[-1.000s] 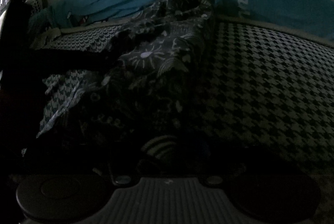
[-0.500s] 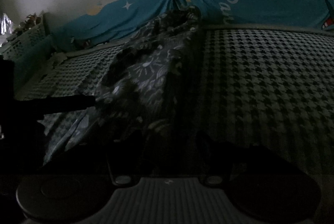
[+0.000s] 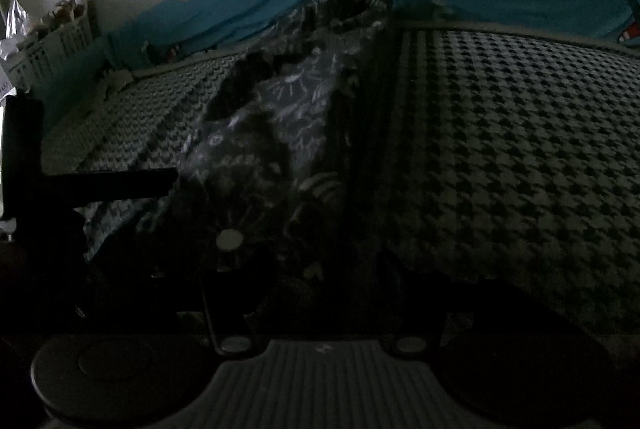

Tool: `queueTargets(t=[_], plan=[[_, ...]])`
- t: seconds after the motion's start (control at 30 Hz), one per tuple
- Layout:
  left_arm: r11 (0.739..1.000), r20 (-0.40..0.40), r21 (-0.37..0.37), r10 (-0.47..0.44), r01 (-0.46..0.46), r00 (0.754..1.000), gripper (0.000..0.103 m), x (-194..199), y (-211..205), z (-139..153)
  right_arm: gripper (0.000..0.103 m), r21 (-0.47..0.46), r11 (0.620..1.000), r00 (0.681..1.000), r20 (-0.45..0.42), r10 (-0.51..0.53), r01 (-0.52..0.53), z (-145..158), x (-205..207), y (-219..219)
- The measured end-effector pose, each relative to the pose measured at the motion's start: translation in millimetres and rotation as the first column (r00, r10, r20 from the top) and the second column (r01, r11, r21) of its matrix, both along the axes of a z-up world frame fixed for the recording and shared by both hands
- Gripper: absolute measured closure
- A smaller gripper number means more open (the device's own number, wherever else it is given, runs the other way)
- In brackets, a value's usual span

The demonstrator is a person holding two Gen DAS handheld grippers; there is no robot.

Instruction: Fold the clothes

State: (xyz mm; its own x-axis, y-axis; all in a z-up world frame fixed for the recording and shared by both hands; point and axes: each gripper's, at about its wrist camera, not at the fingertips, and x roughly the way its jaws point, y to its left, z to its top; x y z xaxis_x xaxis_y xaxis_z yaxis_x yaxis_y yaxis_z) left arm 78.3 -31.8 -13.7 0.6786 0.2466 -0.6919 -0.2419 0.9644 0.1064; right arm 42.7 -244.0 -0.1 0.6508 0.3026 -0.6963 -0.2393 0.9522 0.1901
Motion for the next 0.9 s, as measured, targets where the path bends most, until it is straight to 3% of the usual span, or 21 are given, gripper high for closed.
queueTargets(t=[0.2, 0.47, 0.77, 0.9], plan=[[1.0, -0.009, -0.02, 0.017, -0.017, 1.0, 0.0, -2, 8, -3, 0.04, -0.039, 0.999, 1.0, 0.002, 0.008, -0.008, -4, 0, 6], [0.997, 0.002, -0.047, 0.058, -0.057, 0.998, 0.0, -12, 12, 8, 0.04, 0.024, 0.999, 0.999, 0.011, -0.036, 0.036, 3, -12, -3], [0.986, 0.059, -0.167, -0.018, 0.028, 0.998, 0.0, -52, -7, 26, 0.04, 0.075, 0.997, 1.0, -0.002, -0.007, 0.007, 5, -39, -2], [0.982, 0.057, -0.18, -0.048, 0.057, 0.997, 0.0, -65, -15, 25, 0.04, 0.071, 0.997, 1.0, -0.005, 0.004, -0.003, 4, -43, 1]])
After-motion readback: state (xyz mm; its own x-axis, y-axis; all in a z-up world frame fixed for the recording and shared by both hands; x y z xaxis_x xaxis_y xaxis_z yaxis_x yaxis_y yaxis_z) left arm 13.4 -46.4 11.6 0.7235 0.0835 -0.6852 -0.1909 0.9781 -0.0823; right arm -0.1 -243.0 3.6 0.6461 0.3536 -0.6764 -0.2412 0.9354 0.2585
